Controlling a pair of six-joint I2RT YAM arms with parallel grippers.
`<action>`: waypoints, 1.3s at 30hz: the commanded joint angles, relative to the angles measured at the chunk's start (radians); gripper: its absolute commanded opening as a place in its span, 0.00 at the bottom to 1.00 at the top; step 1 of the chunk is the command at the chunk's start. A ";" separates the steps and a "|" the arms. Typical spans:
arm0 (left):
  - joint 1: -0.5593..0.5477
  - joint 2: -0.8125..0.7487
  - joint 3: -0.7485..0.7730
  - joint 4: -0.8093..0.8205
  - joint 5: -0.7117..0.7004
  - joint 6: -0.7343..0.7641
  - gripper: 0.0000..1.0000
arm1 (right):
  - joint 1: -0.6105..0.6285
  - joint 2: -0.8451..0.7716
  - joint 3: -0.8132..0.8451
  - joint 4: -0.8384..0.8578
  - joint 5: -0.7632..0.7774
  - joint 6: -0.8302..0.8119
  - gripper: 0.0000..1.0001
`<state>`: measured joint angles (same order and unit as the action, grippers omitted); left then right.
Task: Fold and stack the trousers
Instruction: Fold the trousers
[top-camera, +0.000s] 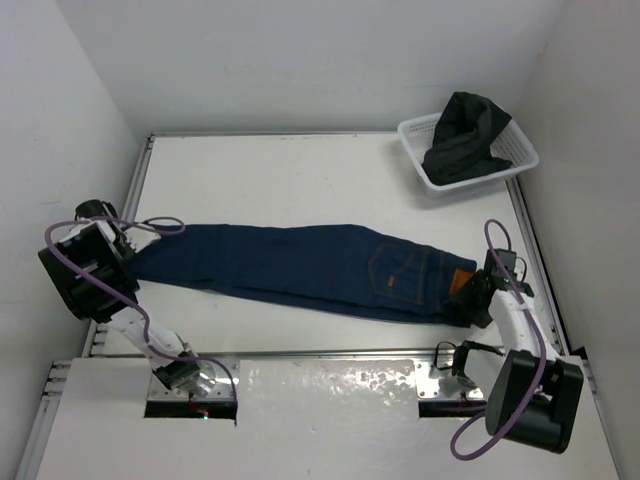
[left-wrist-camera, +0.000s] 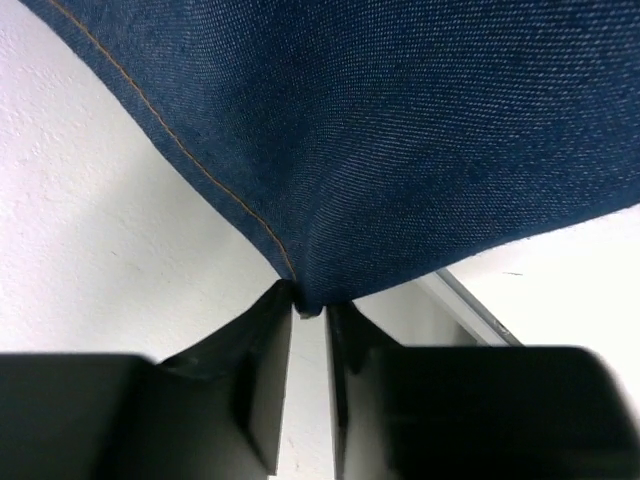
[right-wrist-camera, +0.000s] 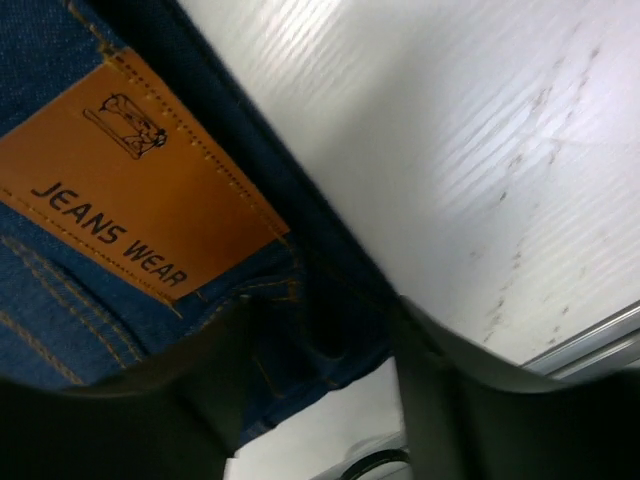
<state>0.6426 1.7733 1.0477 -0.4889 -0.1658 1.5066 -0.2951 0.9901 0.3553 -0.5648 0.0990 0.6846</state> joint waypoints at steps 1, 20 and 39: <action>0.011 0.003 0.046 0.026 -0.015 -0.040 0.20 | -0.006 0.035 0.033 -0.006 0.039 0.006 0.57; 0.014 0.018 0.146 0.029 -0.055 -0.128 0.30 | -0.016 0.192 -0.022 0.216 -0.070 0.170 0.59; 0.012 0.133 0.422 -0.402 0.389 -0.738 0.47 | -0.184 0.369 0.343 0.264 -0.074 -0.201 0.23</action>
<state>0.6434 1.8683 1.4742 -0.7643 0.0502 0.9672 -0.4774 1.3510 0.6544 -0.3279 0.0704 0.5800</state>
